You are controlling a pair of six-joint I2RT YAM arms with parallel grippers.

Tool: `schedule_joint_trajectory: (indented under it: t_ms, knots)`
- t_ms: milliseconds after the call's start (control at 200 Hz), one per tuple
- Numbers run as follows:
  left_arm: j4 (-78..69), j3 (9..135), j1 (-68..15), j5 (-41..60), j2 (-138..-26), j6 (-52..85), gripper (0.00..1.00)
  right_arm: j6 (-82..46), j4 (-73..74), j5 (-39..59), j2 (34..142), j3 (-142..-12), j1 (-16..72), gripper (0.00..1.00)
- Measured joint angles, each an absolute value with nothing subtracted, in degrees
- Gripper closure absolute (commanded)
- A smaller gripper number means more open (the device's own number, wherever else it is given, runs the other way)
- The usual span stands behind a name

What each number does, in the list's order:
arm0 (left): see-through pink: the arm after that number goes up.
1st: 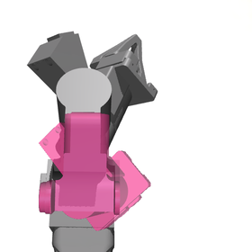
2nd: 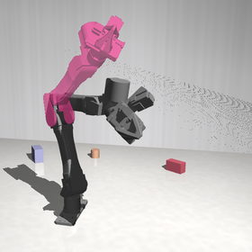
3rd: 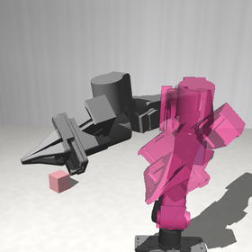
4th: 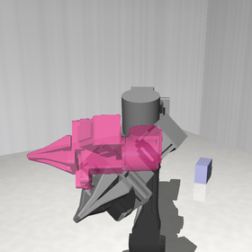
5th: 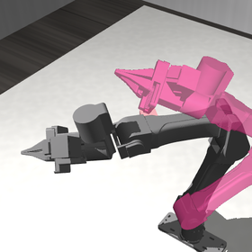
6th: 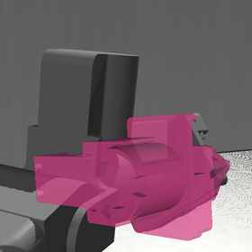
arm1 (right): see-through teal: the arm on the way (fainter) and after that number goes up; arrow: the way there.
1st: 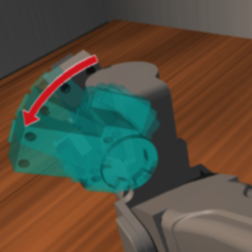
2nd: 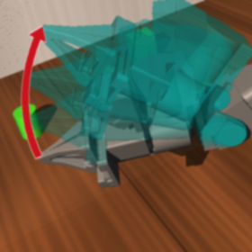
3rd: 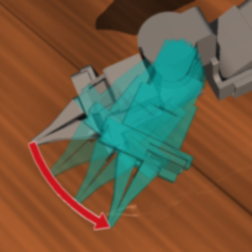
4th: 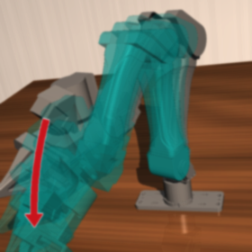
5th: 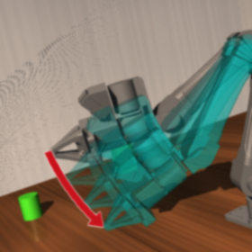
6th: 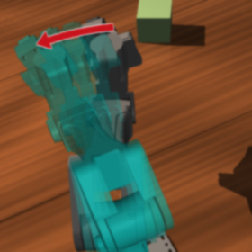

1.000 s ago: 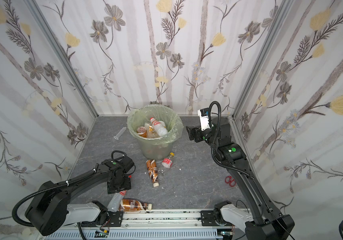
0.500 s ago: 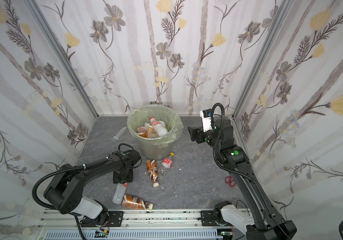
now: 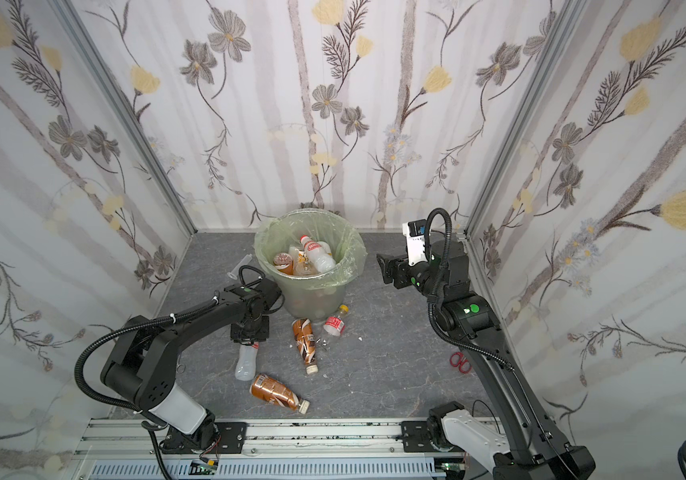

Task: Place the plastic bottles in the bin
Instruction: 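Close the left gripper on the milk bottle and lift it, then carry the milk bottle with the left gripper over the bin and release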

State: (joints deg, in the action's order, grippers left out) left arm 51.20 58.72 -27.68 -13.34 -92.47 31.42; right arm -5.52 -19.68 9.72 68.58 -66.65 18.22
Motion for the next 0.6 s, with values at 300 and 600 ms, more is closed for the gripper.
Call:
schedule_joint_trajectory:
  t_ms: [300, 600]
  knots:
    - [50.8, 59.7, -23.9, -13.3, -86.2, 29.9, 0.55, -5.6, -19.7, 9.7, 68.6, -66.6, 18.2, 0.14]
    - [51.9, 70.8, -17.4, -13.2, -80.3, 26.3, 0.55, -6.0, -19.8, 10.4, 69.1, -66.3, 18.1, 0.14]
